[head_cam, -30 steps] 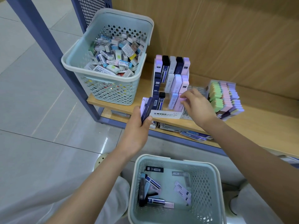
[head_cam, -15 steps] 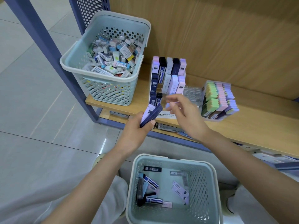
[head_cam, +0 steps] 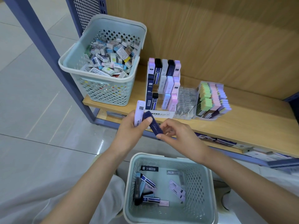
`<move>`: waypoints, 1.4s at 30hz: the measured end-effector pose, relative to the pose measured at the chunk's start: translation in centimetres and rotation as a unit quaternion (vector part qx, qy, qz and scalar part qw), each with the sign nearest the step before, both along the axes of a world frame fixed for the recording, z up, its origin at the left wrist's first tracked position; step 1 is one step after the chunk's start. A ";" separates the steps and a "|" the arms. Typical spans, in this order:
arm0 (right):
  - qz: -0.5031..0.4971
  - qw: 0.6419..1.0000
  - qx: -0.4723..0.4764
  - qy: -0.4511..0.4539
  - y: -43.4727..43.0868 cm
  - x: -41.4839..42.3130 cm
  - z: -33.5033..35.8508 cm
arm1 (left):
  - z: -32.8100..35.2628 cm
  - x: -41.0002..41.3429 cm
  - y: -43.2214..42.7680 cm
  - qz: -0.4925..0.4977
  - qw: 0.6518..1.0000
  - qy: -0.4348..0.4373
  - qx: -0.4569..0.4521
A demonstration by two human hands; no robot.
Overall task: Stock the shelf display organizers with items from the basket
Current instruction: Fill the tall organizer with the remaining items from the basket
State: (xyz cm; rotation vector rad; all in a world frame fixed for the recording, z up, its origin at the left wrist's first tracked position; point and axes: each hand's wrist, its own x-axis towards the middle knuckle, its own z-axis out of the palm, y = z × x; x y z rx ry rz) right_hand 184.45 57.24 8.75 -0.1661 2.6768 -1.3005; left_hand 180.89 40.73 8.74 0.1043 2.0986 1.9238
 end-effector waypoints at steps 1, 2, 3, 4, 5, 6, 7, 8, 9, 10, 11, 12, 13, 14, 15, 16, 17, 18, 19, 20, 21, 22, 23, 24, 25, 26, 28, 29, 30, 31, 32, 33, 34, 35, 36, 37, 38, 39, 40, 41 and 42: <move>-0.002 1.000 -0.007 -0.006 -0.3 0.1 0.0 | 0.1 0.0 0.2 -0.003 1.000 0.010 -0.008; -0.005 1.000 -0.014 -0.007 -0.6 0.1 0.0 | 0.2 0.0 0.3 -0.007 1.000 0.017 -0.018; -0.006 1.000 -0.020 -0.002 -0.9 0.0 0.1 | 0.2 0.1 0.5 -0.014 0.999 0.022 -0.029; -0.002 1.000 -0.020 0.007 -1.1 -0.1 0.2 | 0.1 0.1 0.6 -0.018 0.999 0.027 -0.040; 0.006 1.000 -0.018 0.018 -1.4 -0.2 0.3 | 0.1 0.2 0.7 -0.018 0.998 0.030 -0.046; 0.014 0.999 -0.019 0.027 -1.5 -0.4 0.5 | 0.0 0.2 0.8 -0.011 0.999 0.027 -0.044; 0.019 0.999 -0.026 0.035 -1.7 -0.7 0.7 | -0.1 0.2 0.8 0.004 0.999 0.018 -0.036; 0.015 0.998 -0.032 0.044 -1.7 -1.0 0.8 | 0.0 0.1 0.8 0.024 0.999 0.003 -0.023; 0.002 0.998 -0.036 0.053 -1.7 -1.6 0.9 | 0.0 0.0 0.6 0.047 0.999 -0.017 -0.008; -0.020 0.997 -0.035 0.063 -1.6 -2.2 1.0 | -0.1 -0.2 0.4 0.070 0.997 -0.037 0.007; -0.046 0.996 -0.024 0.073 -1.4 -3.1 0.9 | -0.2 -0.4 0.2 0.090 0.994 -0.053 0.018; -0.071 0.994 -0.003 0.086 -1.2 -4.0 0.8 | -0.3 -0.6 -0.1 0.104 0.992 -0.062 0.023; -0.090 0.991 0.022 0.100 -0.9 -5.0 0.6 | -0.3 -0.8 -0.3 0.112 0.991 -0.065 0.024; -0.106 0.988 0.040 0.109 -0.8 -6.0 0.5 | -0.4 -0.9 -0.5 0.116 0.991 -0.062 0.025; -0.121 0.986 0.044 0.110 -0.7 -7.0 0.2 | -0.4 -1.0 -0.7 0.117 0.991 -0.057 0.022; -0.133 0.985 0.037 0.104 -0.7 -7.8 0.0 | -0.5 -1.0 -0.9 0.117 0.992 -0.049 0.019; -0.140 0.985 0.032 0.095 -0.7 -8.6 -0.4 | -0.6 -1.1 -1.1 0.115 0.992 -0.042 0.012; -0.141 0.986 0.035 0.087 -0.8 -9.3 -0.8 | -0.7 -1.2 -1.2 0.113 0.993 -0.035 0.005; -0.136 0.986 0.047 0.082 -0.8 -9.8 -1.3 | -0.8 -1.4 -1.4 0.112 0.993 -0.030 -0.002; -0.128 0.987 0.062 0.081 -0.9 -10.2 -1.8 | -1.0 -1.5 -1.5 0.110 0.994 -0.024 -0.009; -0.119 0.986 0.075 0.085 -0.9 -10.5 -2.3 | -1.0 -1.5 -1.6 0.110 0.994 -0.020 -0.015; -0.113 0.986 0.085 0.089 -0.9 -10.7 -2.8 | -1.1 -1.6 -1.7 0.111 0.994 -0.016 -0.016; -0.111 0.985 0.093 0.090 -0.9 -10.9 -3.3 | -1.1 -1.7 -1.7 0.112 0.993 -0.013 -0.017; -0.109 0.985 0.099 0.089 -1.0 -10.9 -3.6 | -1.2 -1.7 -1.8 0.115 0.993 -0.010 -0.017; -0.107 0.985 0.105 0.085 -1.0 -11.0 -3.9 | -1.3 -1.8 -1.8 0.116 0.993 -0.009 -0.018; -0.104 0.985 0.111 0.083 -1.1 -10.9 -4.1 | -1.3 -1.8 -1.9 0.116 0.993 -0.008 -0.020; -0.106 0.985 0.112 0.083 -1.3 -10.8 -4.4 | -1.4 -1.9 -1.9 0.117 0.993 -0.008 -0.024; -0.111 0.985 0.108 0.081 -1.3 -10.7 -4.4 | -1.5 -2.0 -1.9 0.118 0.993 -0.008 -0.025; -0.113 0.984 0.109 0.078 -1.4 -10.6 -4.5 | -1.5 -2.0 -1.9 0.118 0.993 -0.010 -0.026; -0.110 0.984 0.117 0.075 -1.6 -10.6 -4.5 | -1.6 -2.1 -1.9 0.120 0.992 -0.013 -0.027; -0.104 0.983 0.131 0.075 -1.7 -10.6 -4.6 | -1.6 -2.1 -1.9 0.122 0.992 -0.016 -0.026; -0.095 0.981 0.151 0.079 -1.8 -10.5 -4.7 | -1.6 -2.1 -1.9 0.127 0.992 -0.019 -0.021; -0.087 0.977 0.176 0.089 -1.9 -10.4 -4.8 | -1.6 -2.2 -1.9 0.131 0.991 -0.024 -0.015; -0.081 0.972 0.197 0.104 -2.0 -10.3 -5.0 | -1.7 -2.2 -1.9 0.136 0.990 -0.028 -0.010; -0.078 0.968 0.205 0.123 -2.1 -10.2 -5.1 | -1.7 -2.2 -1.9 0.141 0.989 -0.033 -0.008; -0.079 0.967 0.200 0.138 -2.1 -10.2 -5.2 | -1.7 -2.2 -1.9 0.144 0.989 -0.037 -0.008; -0.082 0.968 0.188 0.146 -2.2 -10.2 -5.2 | -1.7 -2.2 -1.9 0.145 0.989 -0.039 -0.008; -0.088 0.970 0.172 0.148 -2.2 -10.3 -5.2 | -1.8 -2.1 -1.9 0.146 0.989 -0.040 -0.006; -0.096 0.972 0.156 0.146 -2.2 -10.4 -5.1 | -1.7 -2.1 -1.9 0.146 0.988 -0.039 -0.003; -0.105 0.974 0.142 0.141 -2.2 -10.5 -5.0 | -1.7 -2.1 -1.8 0.146 0.989 -0.038 -0.002; -0.111 0.975 0.134 0.138 -2.1 -10.6 -5.0 | -1.7 -2.1 -1.8 0.146 0.989 -0.038 -0.001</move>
